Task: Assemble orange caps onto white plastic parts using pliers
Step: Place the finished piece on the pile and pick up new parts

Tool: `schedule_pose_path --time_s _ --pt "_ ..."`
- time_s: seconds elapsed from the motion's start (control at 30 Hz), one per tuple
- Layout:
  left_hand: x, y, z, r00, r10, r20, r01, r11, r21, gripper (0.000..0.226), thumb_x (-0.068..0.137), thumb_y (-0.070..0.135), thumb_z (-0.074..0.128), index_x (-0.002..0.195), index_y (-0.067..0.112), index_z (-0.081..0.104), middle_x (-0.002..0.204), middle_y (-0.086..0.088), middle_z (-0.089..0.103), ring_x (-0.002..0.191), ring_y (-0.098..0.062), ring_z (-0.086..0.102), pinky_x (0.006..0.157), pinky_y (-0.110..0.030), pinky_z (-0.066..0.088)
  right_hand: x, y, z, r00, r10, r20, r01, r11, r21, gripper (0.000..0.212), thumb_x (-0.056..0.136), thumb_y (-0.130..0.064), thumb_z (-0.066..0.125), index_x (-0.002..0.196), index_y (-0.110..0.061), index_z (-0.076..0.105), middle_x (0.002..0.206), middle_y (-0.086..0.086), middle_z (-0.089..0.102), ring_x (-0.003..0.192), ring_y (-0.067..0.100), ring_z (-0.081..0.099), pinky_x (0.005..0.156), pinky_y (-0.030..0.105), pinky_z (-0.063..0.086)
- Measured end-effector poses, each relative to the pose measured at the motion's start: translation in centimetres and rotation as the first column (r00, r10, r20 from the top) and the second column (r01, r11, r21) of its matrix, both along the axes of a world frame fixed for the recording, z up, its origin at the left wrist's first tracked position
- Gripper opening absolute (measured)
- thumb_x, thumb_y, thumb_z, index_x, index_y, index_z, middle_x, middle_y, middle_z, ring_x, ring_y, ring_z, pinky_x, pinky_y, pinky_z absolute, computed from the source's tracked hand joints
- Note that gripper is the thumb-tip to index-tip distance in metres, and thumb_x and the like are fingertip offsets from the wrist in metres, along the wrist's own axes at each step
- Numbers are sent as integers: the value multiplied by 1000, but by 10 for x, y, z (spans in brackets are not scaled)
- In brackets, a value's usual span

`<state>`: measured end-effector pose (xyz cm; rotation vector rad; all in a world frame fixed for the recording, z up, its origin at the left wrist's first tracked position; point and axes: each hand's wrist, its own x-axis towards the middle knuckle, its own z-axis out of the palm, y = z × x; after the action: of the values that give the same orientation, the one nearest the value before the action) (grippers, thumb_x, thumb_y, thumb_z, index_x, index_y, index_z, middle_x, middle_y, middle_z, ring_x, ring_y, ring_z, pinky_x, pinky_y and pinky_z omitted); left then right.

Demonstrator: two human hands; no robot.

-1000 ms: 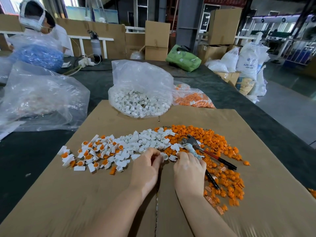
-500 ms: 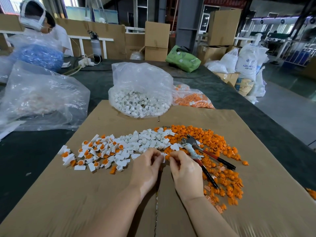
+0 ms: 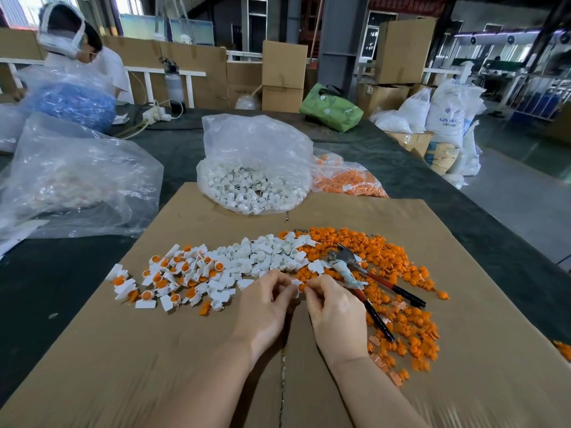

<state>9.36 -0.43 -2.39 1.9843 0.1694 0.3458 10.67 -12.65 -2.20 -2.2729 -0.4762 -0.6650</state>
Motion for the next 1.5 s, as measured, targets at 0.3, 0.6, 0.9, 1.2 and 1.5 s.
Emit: schedule_pose_path --time_s 0.3,0.6,0.9,1.2,1.5 --pt "-1 0 0 1000 -7 -3 7 1000 -20 11 91 24 60 81 27 60 75 6 65 70 -2 60 59 -9 44 2 0 -1 999 -30 -15 30 1000 -6 5 83 -13 71 80 -10 69 71 -2 67 65 15 62 62 33 51" --pt "1 0 -2 1000 -3 -18 2 998 -59 9 90 21 61 82 24 61 73 3 66 68 -10 62 57 -11 44 0 3 1 994 -99 48 105 987 -126 23 75 -10 78 64 -10 58 57 -2 58 53 18 57 60 37 44" --pt "-2 -1 1 1000 -15 -22 15 999 31 16 91 22 60 78 30 57 71 10 61 66 1 56 58 -7 39 2 1 -2 999 -43 -7 42 990 -137 23 76 -8 77 64 -10 58 55 -2 57 51 17 55 64 34 41" --pt "-5 -3 5 998 -54 15 52 991 123 29 93 19 56 74 40 50 68 19 59 73 16 54 63 -3 39 5 -1 -5 990 -25 -138 10 994 -105 14 90 -20 61 78 -12 62 71 -4 63 68 15 57 79 30 31" --pt "-1 -2 1 999 14 -33 -15 999 -30 19 94 20 54 79 32 54 78 6 63 75 -10 61 62 -12 43 4 0 -3 992 -9 -128 -3 996 -90 15 89 -25 64 79 -14 66 73 -4 65 70 16 59 77 29 28"
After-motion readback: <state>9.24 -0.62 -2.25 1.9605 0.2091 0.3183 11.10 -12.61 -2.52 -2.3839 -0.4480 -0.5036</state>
